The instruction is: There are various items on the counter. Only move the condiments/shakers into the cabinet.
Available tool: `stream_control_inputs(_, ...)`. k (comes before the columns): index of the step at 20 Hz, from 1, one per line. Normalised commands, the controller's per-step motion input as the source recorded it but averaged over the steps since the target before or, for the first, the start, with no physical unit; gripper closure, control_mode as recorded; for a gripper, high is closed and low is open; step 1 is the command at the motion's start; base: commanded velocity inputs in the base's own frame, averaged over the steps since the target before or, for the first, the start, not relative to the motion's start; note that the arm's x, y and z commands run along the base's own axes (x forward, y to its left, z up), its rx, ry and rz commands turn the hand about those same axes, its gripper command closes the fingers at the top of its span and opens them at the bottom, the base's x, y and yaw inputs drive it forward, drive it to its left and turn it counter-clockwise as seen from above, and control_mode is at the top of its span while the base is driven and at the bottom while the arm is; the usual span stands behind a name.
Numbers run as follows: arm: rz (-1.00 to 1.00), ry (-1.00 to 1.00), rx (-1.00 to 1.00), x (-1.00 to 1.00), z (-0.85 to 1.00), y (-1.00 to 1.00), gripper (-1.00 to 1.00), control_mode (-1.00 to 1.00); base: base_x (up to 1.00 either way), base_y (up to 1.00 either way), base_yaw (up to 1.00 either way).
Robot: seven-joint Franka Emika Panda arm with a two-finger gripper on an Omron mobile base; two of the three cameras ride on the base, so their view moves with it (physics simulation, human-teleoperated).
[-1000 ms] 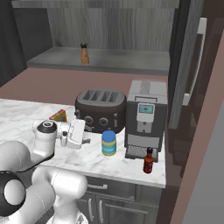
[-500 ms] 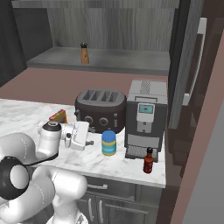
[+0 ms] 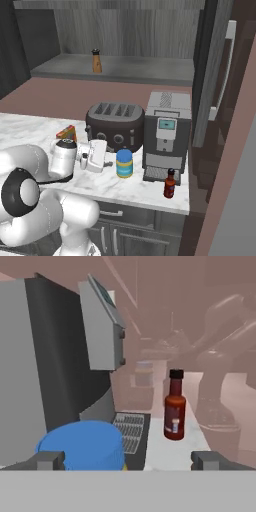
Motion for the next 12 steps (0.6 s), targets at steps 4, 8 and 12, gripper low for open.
stream_control_inputs(4,0.00,0.03,0.00,0.12,-0.10,-0.03,-1.00,-1.00,0.00,0.00,0.00)
stream_control_inputs(8,0.00,0.07,0.00,0.14,-0.17,0.00,-1.00,-1.00,0.00,0.00,0.00)
stream_control_inputs(12,0.00,0.10,0.00,0.18,-0.16,0.00,-1.00,-1.00,0.00,0.00,0.00)
